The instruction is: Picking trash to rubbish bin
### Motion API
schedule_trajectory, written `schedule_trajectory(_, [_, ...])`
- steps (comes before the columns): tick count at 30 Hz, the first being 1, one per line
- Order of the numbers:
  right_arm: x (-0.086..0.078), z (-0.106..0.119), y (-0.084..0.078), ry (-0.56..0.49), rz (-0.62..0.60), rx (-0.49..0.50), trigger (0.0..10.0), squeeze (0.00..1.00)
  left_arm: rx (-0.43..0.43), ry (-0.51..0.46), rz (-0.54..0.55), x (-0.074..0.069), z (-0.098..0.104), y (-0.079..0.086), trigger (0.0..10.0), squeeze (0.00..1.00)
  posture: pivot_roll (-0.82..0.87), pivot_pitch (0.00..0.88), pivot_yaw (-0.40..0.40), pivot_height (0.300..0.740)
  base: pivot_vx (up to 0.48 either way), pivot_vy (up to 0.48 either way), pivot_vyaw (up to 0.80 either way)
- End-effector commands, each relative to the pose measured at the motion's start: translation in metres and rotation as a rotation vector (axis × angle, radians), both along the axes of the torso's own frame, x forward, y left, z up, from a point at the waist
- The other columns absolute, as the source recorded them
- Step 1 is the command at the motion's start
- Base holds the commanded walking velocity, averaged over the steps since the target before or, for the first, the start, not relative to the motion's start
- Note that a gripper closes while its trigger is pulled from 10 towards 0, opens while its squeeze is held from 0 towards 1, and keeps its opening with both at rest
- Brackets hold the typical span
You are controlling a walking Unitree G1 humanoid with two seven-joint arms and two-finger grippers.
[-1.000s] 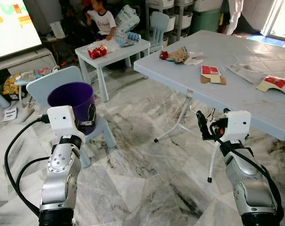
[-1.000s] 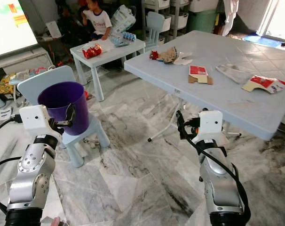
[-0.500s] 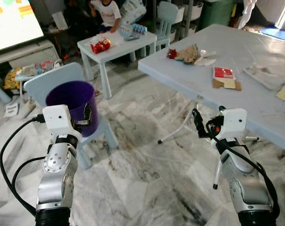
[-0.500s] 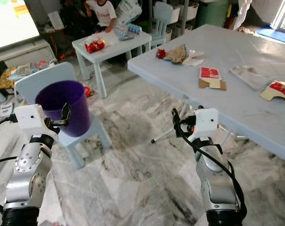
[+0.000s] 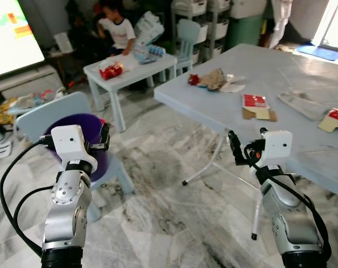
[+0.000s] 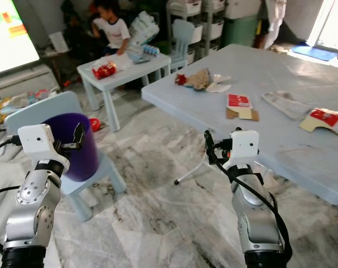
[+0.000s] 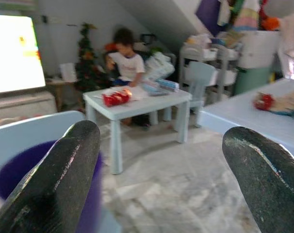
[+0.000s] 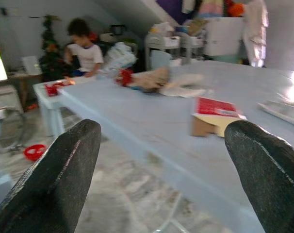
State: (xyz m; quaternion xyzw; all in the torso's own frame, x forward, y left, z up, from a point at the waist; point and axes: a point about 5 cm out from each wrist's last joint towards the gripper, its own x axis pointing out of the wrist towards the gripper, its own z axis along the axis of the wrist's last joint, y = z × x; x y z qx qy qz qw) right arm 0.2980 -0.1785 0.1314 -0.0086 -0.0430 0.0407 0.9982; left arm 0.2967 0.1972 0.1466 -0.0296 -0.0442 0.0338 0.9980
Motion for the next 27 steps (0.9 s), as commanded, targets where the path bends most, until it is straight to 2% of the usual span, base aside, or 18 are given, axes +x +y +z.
schedule_trajectory(1, [0.0007, 0.0031, -0.0029, -0.007, -0.008, 0.001, 10.0, 0.0, -0.001, -0.003, -0.012, 0.0013, 0.0024, -0.0039, 10.0, 0.0, 0.04, 0.0, 0.042, 0.74, 0.431, 0.0, 0.0])
schedule_trajectory(18, [0.0011, 0.0022, -0.0025, 0.001, -0.004, 0.002, 10.0, 0.0, 0.001, 0.003, -0.013, 0.0012, 0.0015, -0.004, 10.0, 0.0, 0.04, 0.0, 0.042, 0.74, 0.431, 0.0, 0.0])
schedule_trajectory(24, [0.0011, 0.002, -0.0022, 0.0, 0.0, 0.0, 10.0, 0.0, 0.002, 0.005, -0.012, 0.0009, 0.0009, -0.004, 10.0, 0.0, 0.04, 0.0, 0.041, 0.74, 0.429, 0.0, -0.8])
schedule_trajectory(27, [0.0011, 0.0021, -0.0023, -0.001, 0.001, -0.001, 10.0, 0.0, 0.003, 0.006, -0.013, 0.0007, 0.0007, -0.0042, 10.0, 0.0, 0.04, 0.0, 0.039, 0.74, 0.43, 0.0, -0.14])
